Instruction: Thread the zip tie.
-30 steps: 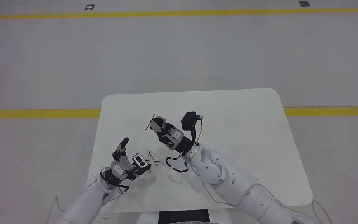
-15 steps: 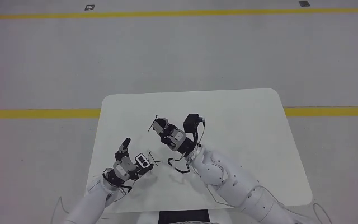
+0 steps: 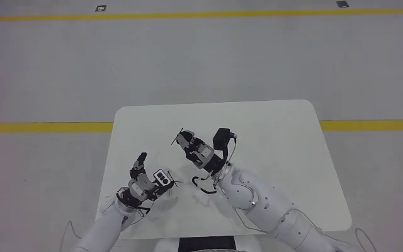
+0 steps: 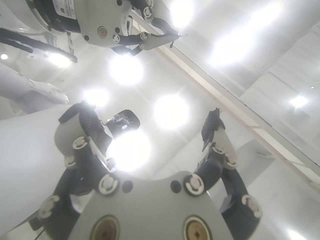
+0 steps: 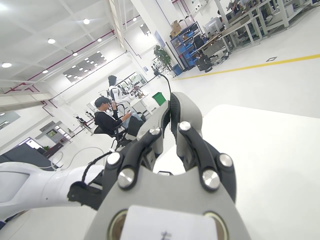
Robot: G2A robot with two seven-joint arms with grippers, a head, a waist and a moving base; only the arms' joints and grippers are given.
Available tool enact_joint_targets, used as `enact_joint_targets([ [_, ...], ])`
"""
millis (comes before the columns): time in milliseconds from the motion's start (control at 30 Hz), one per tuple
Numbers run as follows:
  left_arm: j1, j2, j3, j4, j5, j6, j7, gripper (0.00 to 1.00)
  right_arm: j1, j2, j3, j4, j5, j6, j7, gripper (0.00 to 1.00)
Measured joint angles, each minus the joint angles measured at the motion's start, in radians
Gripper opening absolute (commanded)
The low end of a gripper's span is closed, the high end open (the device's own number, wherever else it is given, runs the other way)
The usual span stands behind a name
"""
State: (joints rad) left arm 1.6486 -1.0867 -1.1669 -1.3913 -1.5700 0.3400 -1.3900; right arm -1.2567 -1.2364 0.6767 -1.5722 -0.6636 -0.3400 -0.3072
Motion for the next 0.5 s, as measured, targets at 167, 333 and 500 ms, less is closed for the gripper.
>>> enact_joint_targets([
  [167,-0.003,-0.004,-0.008,-0.004,0.0,0.0,0.0,1.0,0.009,0.007,-0.012,-0.001,0.0,0.0,-0.016,0.0],
  [333,-0.008,-0.007,-0.013,-0.015,0.0,0.0,0.0,1.0,0.014,0.012,-0.018,-0.004,-0.007,0.0,-0.05,0.0],
  [500,-0.008,-0.004,-0.001,-0.032,0.0,0.0,0.0,1.0,0.015,0.018,-0.022,-0.009,-0.028,0.0,-0.113,0.0],
])
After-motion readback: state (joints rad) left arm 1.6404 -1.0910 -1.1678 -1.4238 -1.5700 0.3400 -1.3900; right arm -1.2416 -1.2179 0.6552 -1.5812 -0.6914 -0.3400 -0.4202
